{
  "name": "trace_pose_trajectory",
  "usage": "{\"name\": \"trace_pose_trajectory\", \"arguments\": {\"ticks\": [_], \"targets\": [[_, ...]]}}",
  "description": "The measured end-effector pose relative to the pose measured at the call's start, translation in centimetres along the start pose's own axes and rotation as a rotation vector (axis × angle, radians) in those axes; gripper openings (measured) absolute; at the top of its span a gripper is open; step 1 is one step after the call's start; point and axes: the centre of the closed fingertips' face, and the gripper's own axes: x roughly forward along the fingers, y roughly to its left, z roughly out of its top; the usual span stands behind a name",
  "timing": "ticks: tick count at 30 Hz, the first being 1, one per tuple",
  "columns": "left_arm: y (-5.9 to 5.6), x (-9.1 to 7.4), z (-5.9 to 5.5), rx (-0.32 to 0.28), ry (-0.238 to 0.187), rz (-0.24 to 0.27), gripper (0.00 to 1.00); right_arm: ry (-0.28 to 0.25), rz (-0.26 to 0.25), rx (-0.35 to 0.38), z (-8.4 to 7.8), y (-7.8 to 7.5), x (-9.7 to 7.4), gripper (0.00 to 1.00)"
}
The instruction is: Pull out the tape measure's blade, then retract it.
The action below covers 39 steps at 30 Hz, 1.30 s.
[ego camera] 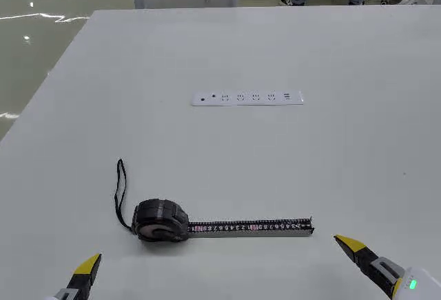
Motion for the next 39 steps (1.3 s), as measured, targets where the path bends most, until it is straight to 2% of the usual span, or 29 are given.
{"name": "trace_pose_trajectory", "arguments": {"ticks": [5, 14, 22, 30, 39], "targets": [[0.3, 0.5, -0.1, -0.032, 0.001, 0.023, 1.00, 0.011, 0.014, -0.014, -0.2, -0.8, 0.3, 0.84], [0.7, 1.3, -0.1, -0.022, 0.015, 0.075, 1.00, 0.029, 0.032, -0.033, -0.9, -2.7, 0.8, 0.69], [1.2, 2.3, -0.1, -0.044, 0.028, 0.109, 1.00, 0.045, 0.054, -0.060, -1.2, -3.9, 1.4, 0.57], [2.3, 3.6, 0.4, -0.059, 0.028, 0.163, 0.98, 0.053, 0.070, -0.088, -1.1, -5.5, 2.4, 0.49], [2.9, 5.0, 1.0, -0.079, 0.028, 0.195, 0.96, 0.085, 0.107, -0.132, -1.3, -6.9, 3.2, 0.43]]}}
